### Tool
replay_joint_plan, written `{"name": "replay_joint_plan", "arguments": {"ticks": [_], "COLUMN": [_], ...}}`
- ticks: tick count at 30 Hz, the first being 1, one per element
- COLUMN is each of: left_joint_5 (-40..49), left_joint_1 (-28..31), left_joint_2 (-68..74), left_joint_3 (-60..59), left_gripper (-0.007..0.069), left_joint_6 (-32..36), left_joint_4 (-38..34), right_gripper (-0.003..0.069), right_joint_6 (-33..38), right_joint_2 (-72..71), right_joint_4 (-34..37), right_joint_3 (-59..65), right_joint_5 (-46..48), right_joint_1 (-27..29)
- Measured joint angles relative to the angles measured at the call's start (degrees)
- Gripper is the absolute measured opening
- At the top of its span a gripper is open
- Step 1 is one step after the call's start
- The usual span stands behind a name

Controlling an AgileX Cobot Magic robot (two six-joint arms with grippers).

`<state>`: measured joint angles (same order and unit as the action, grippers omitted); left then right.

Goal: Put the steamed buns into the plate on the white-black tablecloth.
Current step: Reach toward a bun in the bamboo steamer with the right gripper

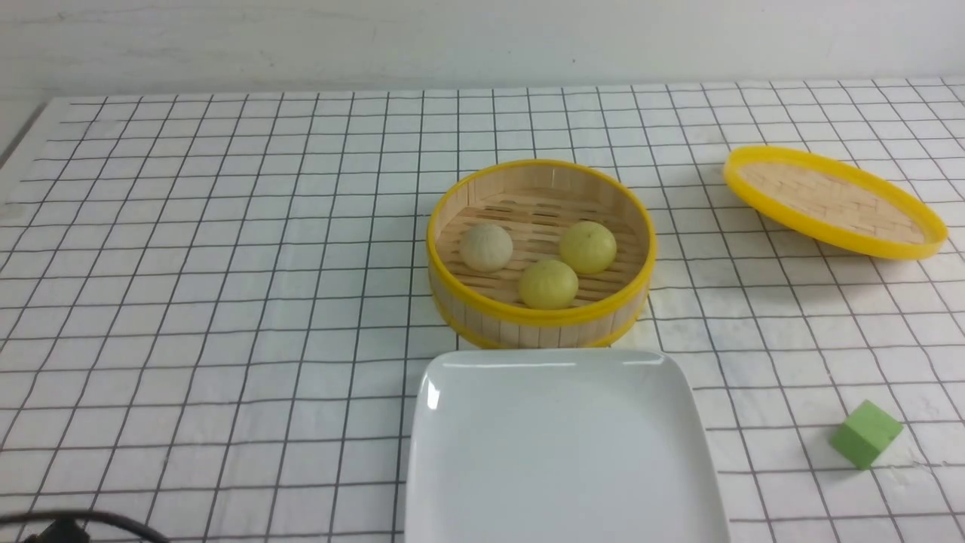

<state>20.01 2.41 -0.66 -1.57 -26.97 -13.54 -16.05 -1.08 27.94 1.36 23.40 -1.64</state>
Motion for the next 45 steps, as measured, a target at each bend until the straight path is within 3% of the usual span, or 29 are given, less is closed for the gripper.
{"name": "replay_joint_plan", "arguments": {"ticks": [1, 2, 5, 12, 15, 17, 20, 22, 25, 27, 30, 32, 36, 37, 38, 40, 45], "left_joint_5": [0.00, -0.27, -0.62, -5.46, -10.04, -10.43, -6.93, -3.52, 15.49, 27.75, 36.93, 40.17, 40.98, 40.71, 40.65, 40.37, 39.57], "left_joint_1": [0.00, 0.00, 0.00, 0.00, 0.00, 0.00, 0.00, 0.00, 0.00, 0.00, 0.00, 0.00, 0.00, 0.00, 0.00, 0.00, 0.00], "left_joint_2": [0.00, 0.00, 0.00, 0.00, 0.00, 0.00, 2.67, 5.12, 17.24, 26.80, 35.51, 41.70, 49.03, 51.91, 51.91, 54.80, 56.13], "left_joint_3": [0.00, 0.00, 0.00, 0.00, 2.35, 7.74, 17.80, 20.93, 29.06, 32.45, 35.24, 36.91, 38.92, 39.57, 39.57, 39.99, 39.99], "left_gripper": [0.0241, 0.0241, 0.0241, 0.0237, 0.0190, 0.0140, 0.0051, 0.0026, 0.0002, 0.0002, 0.0002, 0.0002, 0.0002, 0.0004, 0.0005, 0.0019, 0.0045], "left_joint_6": [-1.95, -8.96, -17.81, -20.74, -11.20, -3.32, 6.61, 9.24, 13.26, 14.08, 15.71, 17.93, 21.21, 22.84, 22.99, 24.57, 25.16], "left_joint_4": [-1.11, -10.10, -19.74, -23.08, -20.41, -18.10, -15.60, -14.77, -12.45, -11.02, -9.68, -9.31, -9.40, -9.57, -9.57, -9.71, -9.71], "right_gripper": [0.0240, 0.0240, 0.0240, 0.0240, 0.0211, 0.0144, 0.0018, -0.0007, -0.0006, 0.0000, 0.0002, 0.0005, 0.0025, 0.0047, 0.0050, 0.0111, 0.0220], "right_joint_6": [-0.54, -4.12, -6.47, -6.44, -0.08, 7.37, 17.07, 19.28, 19.64, 16.05, 14.29, 14.37, 20.81, 26.69, 27.49, 37.53, 39.22], "right_joint_2": [0.00, 0.00, 0.00, 0.00, 0.00, 0.49, 5.35, 8.13, 20.59, 29.94, 39.94, 45.79, 55.36, 58.81, 59.80, 66.37, 78.38], "right_joint_4": [1.69, 7.42, 13.98, 17.51, 16.69, 14.13, 7.45, 3.98, -7.37, -14.10, -18.06, -17.43, -8.46, -2.35, -0.88, 6.08, 5.18], "right_joint_3": [0.07, 0.07, 0.07, 0.00, -4.82, -10.31, -19.90, -23.56, -31.61, -34.90, -38.16, -40.49, -43.96, -45.33, -45.70, -48.66, -57.79], "right_joint_5": [0.00, 0.07, 0.07, -1.30, -2.84, -3.94, -2.85, -0.82, 15.29, 26.32, 35.85, 37.57, 35.20, 34.55, 34.45, 34.17, 31.28], "right_joint_1": [0.00, 0.00, 0.00, 0.00, 0.00, 0.00, 0.00, 0.00, 0.00, 0.00, 0.00, 0.00, -0.06, -1.02, -1.22, -5.66, -14.41]}}
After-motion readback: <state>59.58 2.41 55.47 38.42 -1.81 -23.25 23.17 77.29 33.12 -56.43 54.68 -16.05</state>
